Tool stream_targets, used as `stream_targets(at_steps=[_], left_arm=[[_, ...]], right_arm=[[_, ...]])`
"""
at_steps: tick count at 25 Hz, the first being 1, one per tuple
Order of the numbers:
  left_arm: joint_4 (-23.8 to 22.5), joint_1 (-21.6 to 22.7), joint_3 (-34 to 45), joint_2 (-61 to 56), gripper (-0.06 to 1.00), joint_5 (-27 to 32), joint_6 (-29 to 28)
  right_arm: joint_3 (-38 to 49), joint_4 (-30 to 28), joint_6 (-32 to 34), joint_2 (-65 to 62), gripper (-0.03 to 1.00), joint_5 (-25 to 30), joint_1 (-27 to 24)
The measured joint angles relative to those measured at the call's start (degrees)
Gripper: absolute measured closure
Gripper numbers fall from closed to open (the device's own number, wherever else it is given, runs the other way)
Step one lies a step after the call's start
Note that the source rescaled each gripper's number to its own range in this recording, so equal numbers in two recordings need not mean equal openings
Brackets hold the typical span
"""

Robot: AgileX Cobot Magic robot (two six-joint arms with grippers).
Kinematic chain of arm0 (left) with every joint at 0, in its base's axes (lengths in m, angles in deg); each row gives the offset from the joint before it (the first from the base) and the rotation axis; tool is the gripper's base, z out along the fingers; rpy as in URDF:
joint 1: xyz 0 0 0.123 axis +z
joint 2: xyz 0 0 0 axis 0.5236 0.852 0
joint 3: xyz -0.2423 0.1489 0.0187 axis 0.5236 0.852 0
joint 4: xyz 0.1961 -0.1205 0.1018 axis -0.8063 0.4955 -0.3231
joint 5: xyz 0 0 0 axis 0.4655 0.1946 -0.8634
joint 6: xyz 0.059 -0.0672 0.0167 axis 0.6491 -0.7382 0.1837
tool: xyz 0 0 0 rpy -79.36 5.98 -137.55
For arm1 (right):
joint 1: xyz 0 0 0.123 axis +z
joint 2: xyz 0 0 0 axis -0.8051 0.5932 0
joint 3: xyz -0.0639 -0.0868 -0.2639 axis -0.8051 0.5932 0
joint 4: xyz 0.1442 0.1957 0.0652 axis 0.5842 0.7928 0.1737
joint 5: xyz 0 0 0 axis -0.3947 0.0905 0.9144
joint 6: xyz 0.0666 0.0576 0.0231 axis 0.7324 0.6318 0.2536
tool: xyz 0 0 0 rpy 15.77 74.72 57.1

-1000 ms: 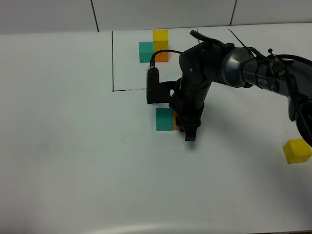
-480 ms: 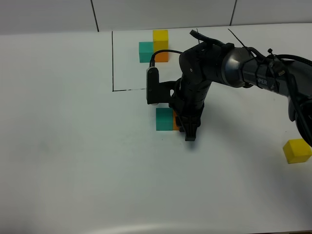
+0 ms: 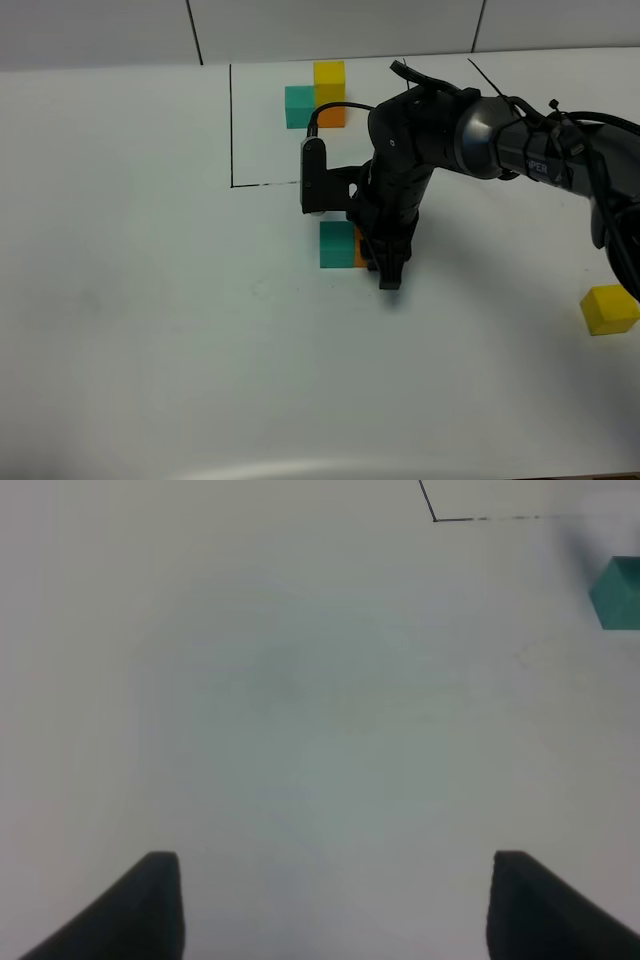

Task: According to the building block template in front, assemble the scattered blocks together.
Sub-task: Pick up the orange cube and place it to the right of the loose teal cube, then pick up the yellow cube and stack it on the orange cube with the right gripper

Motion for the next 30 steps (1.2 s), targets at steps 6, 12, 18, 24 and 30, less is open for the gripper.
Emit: stream_targets(at_steps=[6,12,18,24,30], left_arm=[[0.0,0.0,0.0,0.0,0.55,0.0,0.0],[0.0,0.0,0.0,0.0,0.55,0.0,0.0],[0.0,0.0,0.0,0.0,0.55,0.0,0.0],[0.0,0.0,0.0,0.0,0.55,0.0,0.0],[0.0,0.0,0.0,0.0,0.55,0.0,0.0]], right_arm=[[0.2,0.6,1.2,-1.1,0.39,5.0,-0.4],[5.9,0.5,8.3,-8.6,0.27,8.5,-4.3],[26.4,-0.2,18.6,-24.2,0.26,-4.3,-11.3],[38.3,-0.9,37.0,-37.5,0.26,-8.0,-20.7],[45.2,-0.9,43.3,-41.2,0.26,-8.2,-27.6]])
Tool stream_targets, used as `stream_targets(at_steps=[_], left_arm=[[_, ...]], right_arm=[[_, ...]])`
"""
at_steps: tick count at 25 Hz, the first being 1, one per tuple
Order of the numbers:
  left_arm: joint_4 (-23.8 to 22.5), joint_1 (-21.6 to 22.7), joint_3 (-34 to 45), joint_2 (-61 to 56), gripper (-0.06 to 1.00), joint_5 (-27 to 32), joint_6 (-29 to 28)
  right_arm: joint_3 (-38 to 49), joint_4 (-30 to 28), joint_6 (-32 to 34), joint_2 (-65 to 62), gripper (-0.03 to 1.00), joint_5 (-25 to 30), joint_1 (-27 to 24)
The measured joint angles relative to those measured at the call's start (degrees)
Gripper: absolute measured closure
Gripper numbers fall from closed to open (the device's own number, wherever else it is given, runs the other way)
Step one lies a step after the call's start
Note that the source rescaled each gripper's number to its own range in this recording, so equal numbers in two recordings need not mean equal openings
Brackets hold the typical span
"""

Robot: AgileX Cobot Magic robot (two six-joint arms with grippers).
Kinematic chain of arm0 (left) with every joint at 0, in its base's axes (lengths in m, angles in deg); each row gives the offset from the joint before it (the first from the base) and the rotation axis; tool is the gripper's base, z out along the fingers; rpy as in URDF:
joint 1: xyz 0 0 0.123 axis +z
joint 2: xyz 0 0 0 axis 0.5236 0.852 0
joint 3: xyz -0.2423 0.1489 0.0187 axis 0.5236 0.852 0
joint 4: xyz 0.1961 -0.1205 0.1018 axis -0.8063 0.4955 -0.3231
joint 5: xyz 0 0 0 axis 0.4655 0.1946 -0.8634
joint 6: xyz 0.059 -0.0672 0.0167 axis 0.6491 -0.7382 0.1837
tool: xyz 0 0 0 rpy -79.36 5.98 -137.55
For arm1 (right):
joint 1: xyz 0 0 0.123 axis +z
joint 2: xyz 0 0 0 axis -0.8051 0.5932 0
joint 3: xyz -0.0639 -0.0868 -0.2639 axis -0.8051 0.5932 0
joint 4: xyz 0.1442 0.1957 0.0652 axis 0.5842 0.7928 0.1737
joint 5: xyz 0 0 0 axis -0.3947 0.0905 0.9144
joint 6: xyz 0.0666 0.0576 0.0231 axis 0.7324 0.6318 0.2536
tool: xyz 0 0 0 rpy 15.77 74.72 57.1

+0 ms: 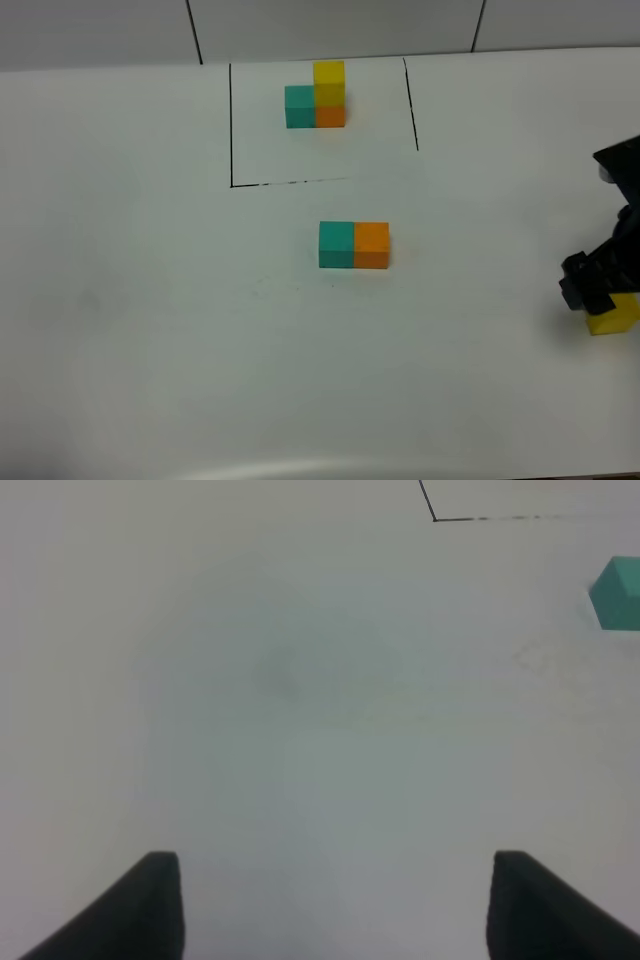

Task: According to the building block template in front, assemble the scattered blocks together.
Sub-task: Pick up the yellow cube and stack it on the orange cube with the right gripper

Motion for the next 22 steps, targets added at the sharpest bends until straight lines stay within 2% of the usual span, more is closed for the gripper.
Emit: stream_targets(at_steps=[6,12,15,17,19,20,21,22], left_arm=[[0.0,0.0,0.0,0.0,0.55,0.0,0.0],[0.0,0.0,0.0,0.0,0.55,0.0,0.0],[0.0,0.0,0.0,0.0,0.55,0.0,0.0],[0.0,0.0,0.0,0.0,0.55,0.0,0.0],[0.0,0.0,0.0,0.0,0.55,0.0,0.0],[0.0,0.0,0.0,0.0,0.55,0.0,0.0],[0.0,0.0,0.0,0.0,0.55,0.0,0.0],[0.0,0.0,0.0,0.0,0.55,0.0,0.0]], right_arm=[[2.9,0.8,0.9,2.7,0.26,-4.1,-3.0],[2.9,1.8,1.7,7.9,0.26,-8.3,-3.6],[2.9,2.2,1.8,9.6,0.3,-9.8,-3.6],[2.9,2.2,2.2,10.0,0.44,-10.4,-3.6],[2.9,2.1,2.6,10.1,0.68,-10.6,-3.6],[2.9,1.6,2.6,10.1,0.88,-10.6,-3.6],[2.8,1.3,2.8,10.0,0.96,-10.4,-3.6],[2.4,0.7,2.8,9.8,0.95,-9.7,-3.3]])
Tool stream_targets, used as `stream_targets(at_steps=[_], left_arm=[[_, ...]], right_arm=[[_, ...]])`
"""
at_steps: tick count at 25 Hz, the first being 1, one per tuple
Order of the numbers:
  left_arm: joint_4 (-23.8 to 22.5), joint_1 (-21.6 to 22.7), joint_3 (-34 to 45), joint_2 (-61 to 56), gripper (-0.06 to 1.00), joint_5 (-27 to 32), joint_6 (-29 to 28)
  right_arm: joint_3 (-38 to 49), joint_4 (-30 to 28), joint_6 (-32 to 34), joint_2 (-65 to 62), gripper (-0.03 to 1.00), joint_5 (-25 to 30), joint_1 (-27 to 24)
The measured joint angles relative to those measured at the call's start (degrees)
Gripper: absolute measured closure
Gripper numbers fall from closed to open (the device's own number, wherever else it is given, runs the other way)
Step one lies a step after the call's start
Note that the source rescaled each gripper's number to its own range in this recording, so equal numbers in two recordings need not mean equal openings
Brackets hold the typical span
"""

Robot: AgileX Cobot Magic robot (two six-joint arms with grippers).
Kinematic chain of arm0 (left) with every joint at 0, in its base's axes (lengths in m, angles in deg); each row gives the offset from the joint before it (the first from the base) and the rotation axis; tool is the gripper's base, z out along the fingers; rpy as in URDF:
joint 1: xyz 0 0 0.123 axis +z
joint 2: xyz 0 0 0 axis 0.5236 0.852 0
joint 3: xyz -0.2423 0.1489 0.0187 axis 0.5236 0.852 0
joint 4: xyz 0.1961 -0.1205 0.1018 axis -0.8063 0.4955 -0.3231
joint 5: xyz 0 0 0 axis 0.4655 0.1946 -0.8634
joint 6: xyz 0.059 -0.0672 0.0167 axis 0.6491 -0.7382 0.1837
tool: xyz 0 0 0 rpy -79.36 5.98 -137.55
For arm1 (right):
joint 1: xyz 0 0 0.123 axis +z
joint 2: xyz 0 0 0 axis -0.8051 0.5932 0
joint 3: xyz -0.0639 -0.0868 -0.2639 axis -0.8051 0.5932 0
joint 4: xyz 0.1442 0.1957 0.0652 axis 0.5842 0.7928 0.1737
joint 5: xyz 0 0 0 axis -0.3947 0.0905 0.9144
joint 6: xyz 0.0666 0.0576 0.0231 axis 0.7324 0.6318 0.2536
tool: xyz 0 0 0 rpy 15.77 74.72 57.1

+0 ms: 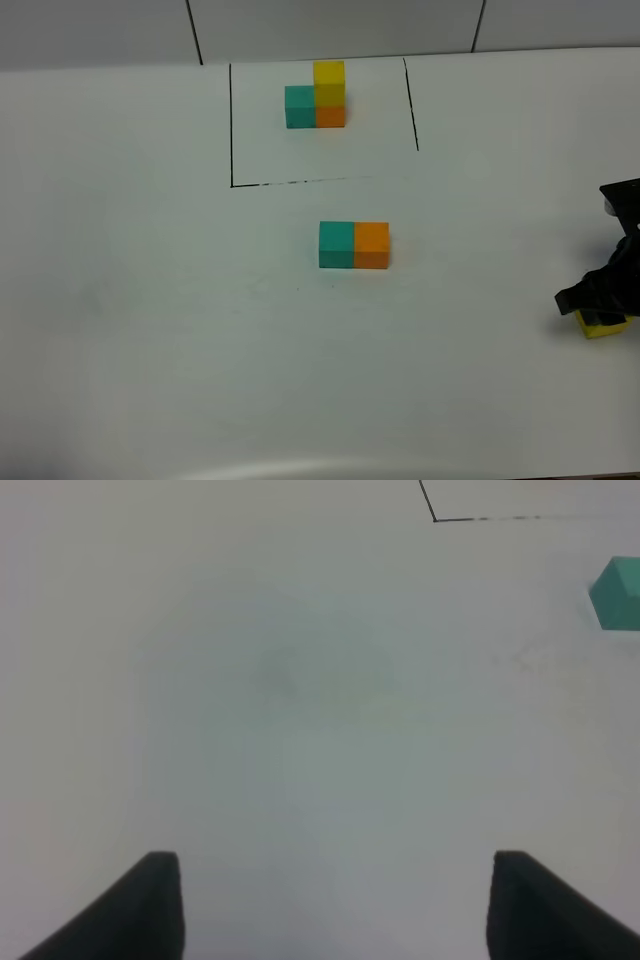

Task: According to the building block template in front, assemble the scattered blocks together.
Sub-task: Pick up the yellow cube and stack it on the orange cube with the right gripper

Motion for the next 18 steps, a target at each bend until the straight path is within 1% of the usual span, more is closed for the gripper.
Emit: stream_targets(at_steps=[2,4,9,11,14,18], left_arm=[[0.0,0.0,0.0,0.0,0.55,0.0,0.0],[0.0,0.0,0.0,0.0,0.55,0.0,0.0],[0.0,0.0,0.0,0.0,0.55,0.0,0.0],[0.0,0.0,0.0,0.0,0.55,0.0,0.0],[0.0,0.0,0.0,0.0,0.55,0.0,0.0],[0.0,0.0,0.0,0.0,0.55,0.0,0.0]], right_arm=[[-1.5,-1.7,-1.7,-1.1,0.95,2.5,1.5],[-4.7,-4.1,-5.7,-2.7,0.95,6.5,4.6],[-17.2,-7.7,-20.3,-2.9,0.95,17.0,16.8],[-23.6,-8.6,-24.9,-0.9,0.95,21.5,21.4],[-32.3,-8.6,-31.5,4.1,0.95,27.2,27.1],[-42.4,-6.5,-38.4,12.2,0.95,31.5,30.5]])
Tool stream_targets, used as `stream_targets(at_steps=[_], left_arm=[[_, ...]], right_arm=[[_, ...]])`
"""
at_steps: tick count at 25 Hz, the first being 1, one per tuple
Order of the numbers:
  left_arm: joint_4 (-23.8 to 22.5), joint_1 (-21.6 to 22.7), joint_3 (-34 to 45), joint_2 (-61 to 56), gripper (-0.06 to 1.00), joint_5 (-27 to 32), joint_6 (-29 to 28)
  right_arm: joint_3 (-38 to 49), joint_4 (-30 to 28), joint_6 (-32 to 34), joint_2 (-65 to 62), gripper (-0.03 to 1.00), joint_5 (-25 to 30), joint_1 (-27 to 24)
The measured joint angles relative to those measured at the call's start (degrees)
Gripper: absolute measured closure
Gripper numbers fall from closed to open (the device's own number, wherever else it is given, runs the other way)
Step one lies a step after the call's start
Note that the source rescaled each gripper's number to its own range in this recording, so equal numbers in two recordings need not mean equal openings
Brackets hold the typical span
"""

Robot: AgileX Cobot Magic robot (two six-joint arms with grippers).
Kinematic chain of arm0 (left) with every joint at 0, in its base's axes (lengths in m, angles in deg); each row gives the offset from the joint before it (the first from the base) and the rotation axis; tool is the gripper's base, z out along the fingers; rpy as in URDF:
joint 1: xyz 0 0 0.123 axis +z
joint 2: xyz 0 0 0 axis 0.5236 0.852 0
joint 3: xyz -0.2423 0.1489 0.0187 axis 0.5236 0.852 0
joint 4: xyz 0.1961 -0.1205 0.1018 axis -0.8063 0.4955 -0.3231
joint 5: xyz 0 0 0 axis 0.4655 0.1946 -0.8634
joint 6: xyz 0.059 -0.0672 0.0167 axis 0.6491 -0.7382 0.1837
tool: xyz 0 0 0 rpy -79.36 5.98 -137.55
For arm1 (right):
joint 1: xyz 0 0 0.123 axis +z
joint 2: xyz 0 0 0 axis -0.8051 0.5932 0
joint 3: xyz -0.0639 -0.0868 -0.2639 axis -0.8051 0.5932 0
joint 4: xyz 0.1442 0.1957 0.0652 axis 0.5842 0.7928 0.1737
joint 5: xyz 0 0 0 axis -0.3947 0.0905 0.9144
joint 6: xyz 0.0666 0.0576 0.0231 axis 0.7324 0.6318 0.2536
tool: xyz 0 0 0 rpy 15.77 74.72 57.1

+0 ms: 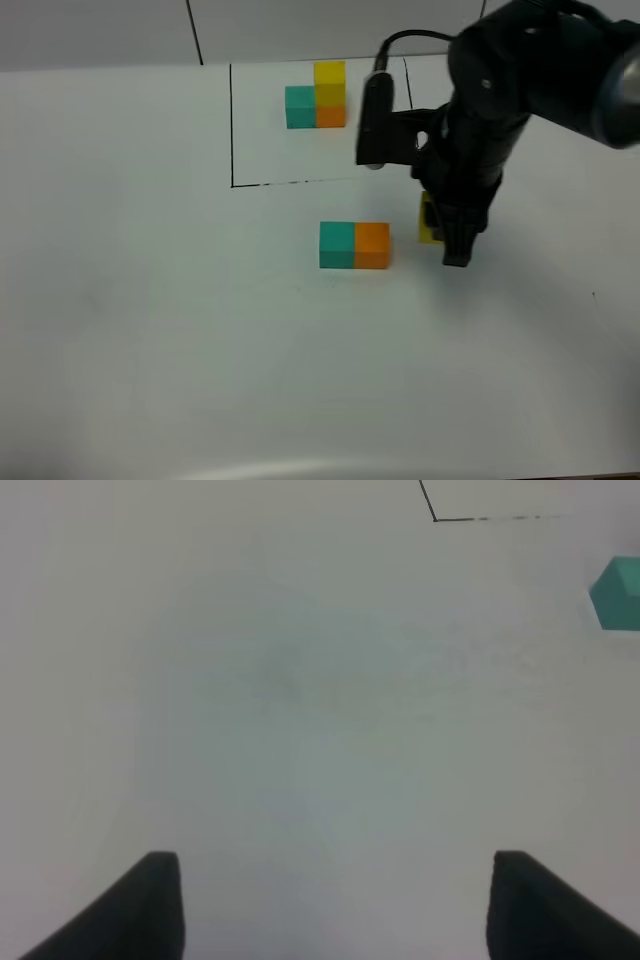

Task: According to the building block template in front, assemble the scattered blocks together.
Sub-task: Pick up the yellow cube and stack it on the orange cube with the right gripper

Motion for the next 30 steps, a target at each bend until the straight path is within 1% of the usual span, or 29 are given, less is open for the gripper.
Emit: stream_targets(at_steps=[3,6,12,16,21,25,30], left_arm=[[0.0,0.0,0.0,0.0,0.55,0.0,0.0],[0.0,0.0,0.0,0.0,0.55,0.0,0.0],[0.0,0.0,0.0,0.0,0.55,0.0,0.0],[0.0,0.0,0.0,0.0,0.55,0.0,0.0],[0.0,0.0,0.0,0.0,0.55,0.0,0.0],[0.0,0.0,0.0,0.0,0.55,0.0,0.0],[0.0,0.0,0.0,0.0,0.55,0.0,0.0]], right_arm=[[-6.1,2.5,-2.3,5.6,0.95,2.3,0.4],[-10.1,5.0,-3.9,9.2,0.95,3.2,0.4],[-14.0,7.8,-7.8,11.9,0.95,5.1,0.8],[-15.8,8.0,-8.7,13.2,0.95,6.0,1.1],[-18.5,7.5,-8.2,15.9,0.95,6.8,1.1],[-18.9,6.1,-7.6,16.5,0.95,6.8,1.0],[-18.9,6.5,-7.4,16.8,0.95,6.9,1.0]])
